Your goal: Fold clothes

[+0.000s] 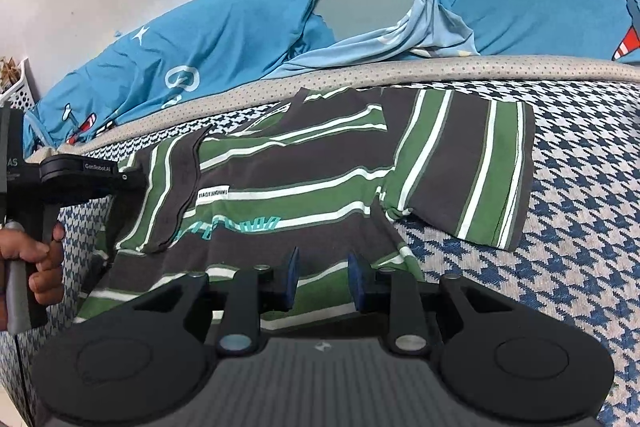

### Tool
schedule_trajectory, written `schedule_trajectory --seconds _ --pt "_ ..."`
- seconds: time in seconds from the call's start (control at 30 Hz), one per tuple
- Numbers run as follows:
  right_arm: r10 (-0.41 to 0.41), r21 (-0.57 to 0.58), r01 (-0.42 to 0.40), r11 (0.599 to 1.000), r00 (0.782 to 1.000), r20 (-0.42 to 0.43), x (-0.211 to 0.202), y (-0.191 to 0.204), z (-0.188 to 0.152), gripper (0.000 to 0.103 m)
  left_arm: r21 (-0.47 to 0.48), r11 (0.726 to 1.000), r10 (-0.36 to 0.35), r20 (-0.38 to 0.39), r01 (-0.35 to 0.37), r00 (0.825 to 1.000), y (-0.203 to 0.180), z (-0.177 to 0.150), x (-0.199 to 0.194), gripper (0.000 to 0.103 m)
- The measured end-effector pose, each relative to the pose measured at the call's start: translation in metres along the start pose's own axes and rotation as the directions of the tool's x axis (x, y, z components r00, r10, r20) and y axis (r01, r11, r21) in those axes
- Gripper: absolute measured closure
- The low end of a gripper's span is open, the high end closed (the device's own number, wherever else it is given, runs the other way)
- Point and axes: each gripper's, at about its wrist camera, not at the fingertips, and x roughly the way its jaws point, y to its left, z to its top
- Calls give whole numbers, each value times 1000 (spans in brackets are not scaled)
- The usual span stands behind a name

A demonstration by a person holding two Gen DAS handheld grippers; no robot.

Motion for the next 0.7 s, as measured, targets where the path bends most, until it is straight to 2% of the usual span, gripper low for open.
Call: schedule_trajectory --seconds 0.13,0.3,0.6,0.7 --pt "4 11 -4 1000 1000 13 0 -1 4 77 67 996 49 97 -55 994 -16 6 -12 96" --pt "24 30 -25 999 999 33 3 -1 10 77 138 979 113 246 -151 963 -35 20 -32 96" --pt "76 -17 -75 997 995 72 13 11 17 77 100 969 210 150 -226 966 -14 23 7 96" --pt "101 -33 -99 995 991 92 17 12 24 77 44 972 226 65 -229 972 2 22 22 90"
